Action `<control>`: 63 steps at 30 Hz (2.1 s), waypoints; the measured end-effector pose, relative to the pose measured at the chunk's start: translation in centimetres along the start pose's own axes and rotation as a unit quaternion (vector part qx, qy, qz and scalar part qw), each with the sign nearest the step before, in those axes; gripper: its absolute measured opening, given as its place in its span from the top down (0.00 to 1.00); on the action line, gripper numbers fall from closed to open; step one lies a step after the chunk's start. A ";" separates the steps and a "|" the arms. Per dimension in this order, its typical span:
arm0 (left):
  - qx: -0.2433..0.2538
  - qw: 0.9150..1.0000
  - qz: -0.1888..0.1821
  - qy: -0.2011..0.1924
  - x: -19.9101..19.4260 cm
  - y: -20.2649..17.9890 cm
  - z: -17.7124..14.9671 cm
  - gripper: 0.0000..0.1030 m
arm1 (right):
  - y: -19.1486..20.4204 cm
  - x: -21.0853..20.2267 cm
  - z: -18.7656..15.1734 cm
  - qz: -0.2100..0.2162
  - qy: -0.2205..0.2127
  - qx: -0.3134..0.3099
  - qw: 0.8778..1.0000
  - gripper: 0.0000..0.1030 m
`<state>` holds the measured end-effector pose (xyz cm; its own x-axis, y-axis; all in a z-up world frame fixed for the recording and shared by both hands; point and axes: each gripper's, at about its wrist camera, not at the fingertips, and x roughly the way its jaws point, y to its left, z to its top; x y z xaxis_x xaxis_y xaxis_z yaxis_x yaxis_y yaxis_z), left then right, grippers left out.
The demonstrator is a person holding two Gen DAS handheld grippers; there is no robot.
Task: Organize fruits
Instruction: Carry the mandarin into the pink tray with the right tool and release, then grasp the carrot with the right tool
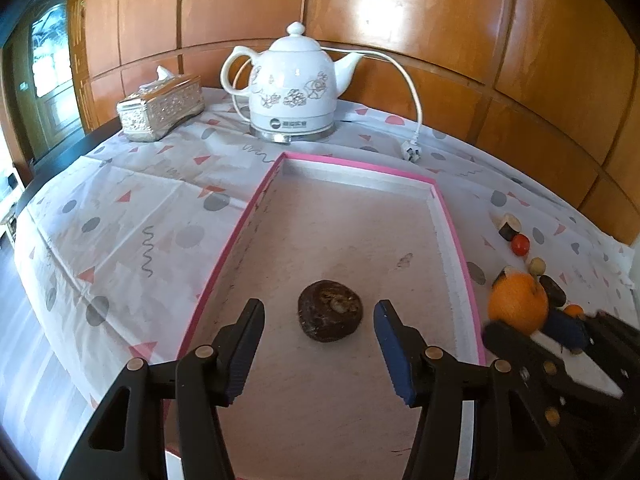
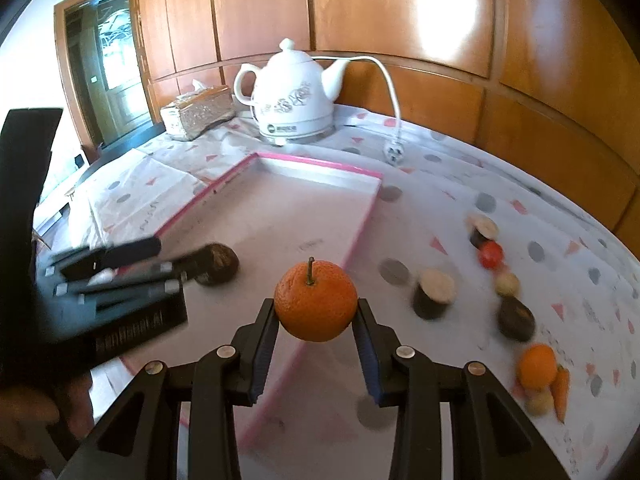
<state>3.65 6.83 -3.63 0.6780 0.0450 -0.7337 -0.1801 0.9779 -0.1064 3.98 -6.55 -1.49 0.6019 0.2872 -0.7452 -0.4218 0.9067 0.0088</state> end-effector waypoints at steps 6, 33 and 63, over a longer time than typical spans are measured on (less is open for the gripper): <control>-0.024 1.000 0.008 0.001 0.0 1.5 -0.2 0.41 | 0.9 2.1 1.9 0.005 0.005 0.010 1.000 0.61; 0.054 0.995 -0.082 -0.006 -2.0 -4.9 -1.2 0.41 | -13.9 -6.1 -7.8 -0.140 -0.001 0.178 0.974 0.67; 0.141 0.964 -0.213 0.075 0.6 -16.9 -2.9 0.45 | -20.0 -3.8 -10.5 -0.163 0.035 0.200 0.966 0.82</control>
<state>5.00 -10.27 -4.23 0.5325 -0.3824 -0.7551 0.3074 0.9186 -0.2483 3.03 -28.99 -5.82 0.6053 -0.0418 -0.7949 0.0858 0.9962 0.0130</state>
